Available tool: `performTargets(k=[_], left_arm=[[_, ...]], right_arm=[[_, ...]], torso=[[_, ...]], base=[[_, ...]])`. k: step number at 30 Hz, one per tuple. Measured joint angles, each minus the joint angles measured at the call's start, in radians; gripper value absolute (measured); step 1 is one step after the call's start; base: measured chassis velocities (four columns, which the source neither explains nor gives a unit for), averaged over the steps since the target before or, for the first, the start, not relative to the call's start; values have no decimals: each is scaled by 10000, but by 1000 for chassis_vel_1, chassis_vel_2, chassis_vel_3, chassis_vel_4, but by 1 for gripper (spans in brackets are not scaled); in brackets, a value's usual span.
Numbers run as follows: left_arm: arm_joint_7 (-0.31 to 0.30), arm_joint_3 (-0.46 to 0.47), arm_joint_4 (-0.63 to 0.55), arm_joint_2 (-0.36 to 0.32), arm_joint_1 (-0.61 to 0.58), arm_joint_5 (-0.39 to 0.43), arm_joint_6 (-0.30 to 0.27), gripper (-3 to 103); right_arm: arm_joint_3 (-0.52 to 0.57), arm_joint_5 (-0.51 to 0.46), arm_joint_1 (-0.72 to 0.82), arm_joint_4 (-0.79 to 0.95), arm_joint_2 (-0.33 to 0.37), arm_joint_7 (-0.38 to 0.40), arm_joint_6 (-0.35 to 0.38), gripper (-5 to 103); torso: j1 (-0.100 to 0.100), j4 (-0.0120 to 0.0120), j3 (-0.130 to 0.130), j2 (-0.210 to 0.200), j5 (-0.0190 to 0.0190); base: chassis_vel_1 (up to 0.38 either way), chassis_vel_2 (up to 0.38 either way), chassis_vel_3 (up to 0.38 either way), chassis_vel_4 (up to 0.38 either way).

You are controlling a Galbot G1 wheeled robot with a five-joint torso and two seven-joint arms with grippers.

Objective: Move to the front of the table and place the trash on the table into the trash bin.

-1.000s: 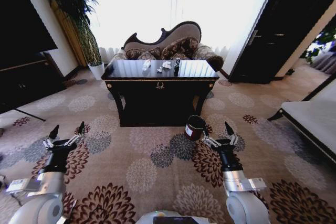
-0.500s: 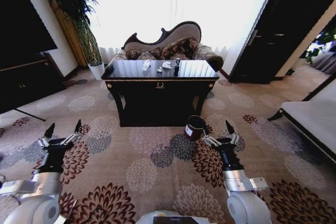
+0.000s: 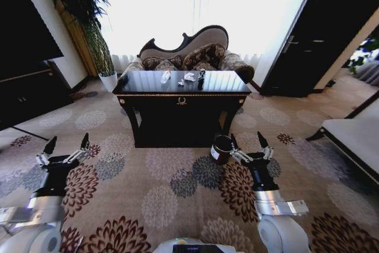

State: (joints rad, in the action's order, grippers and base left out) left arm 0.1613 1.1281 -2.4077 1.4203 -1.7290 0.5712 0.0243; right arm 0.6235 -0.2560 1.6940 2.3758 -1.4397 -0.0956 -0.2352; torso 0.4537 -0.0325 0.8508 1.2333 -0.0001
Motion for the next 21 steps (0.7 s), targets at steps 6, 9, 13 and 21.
performTargets(k=[6,9,13,21], left_arm=[[76,-35,-91,23,-11,6,29,100],[90,-35,-127,42,-25,17,32,100],[144,28,-164,69,-67,19,86,100],[423,219,-306,56,-89,343,152,100]], right_arm=[[68,-54,-21,-9,16,22,-1,100],[81,-56,-13,-25,12,28,-7,100],[86,-57,-36,-92,13,30,-58,100],[-19,-419,-62,5,18,110,-73,100]], torso=[[8,0,3,-4,0],[8,0,3,-4,-1],[6,-1,2,-4,-2],[-1,1,-1,0,-1]], base=[[-303,297,292,-301],[-286,291,294,-283],[-252,261,259,-252],[-220,243,245,-223]])
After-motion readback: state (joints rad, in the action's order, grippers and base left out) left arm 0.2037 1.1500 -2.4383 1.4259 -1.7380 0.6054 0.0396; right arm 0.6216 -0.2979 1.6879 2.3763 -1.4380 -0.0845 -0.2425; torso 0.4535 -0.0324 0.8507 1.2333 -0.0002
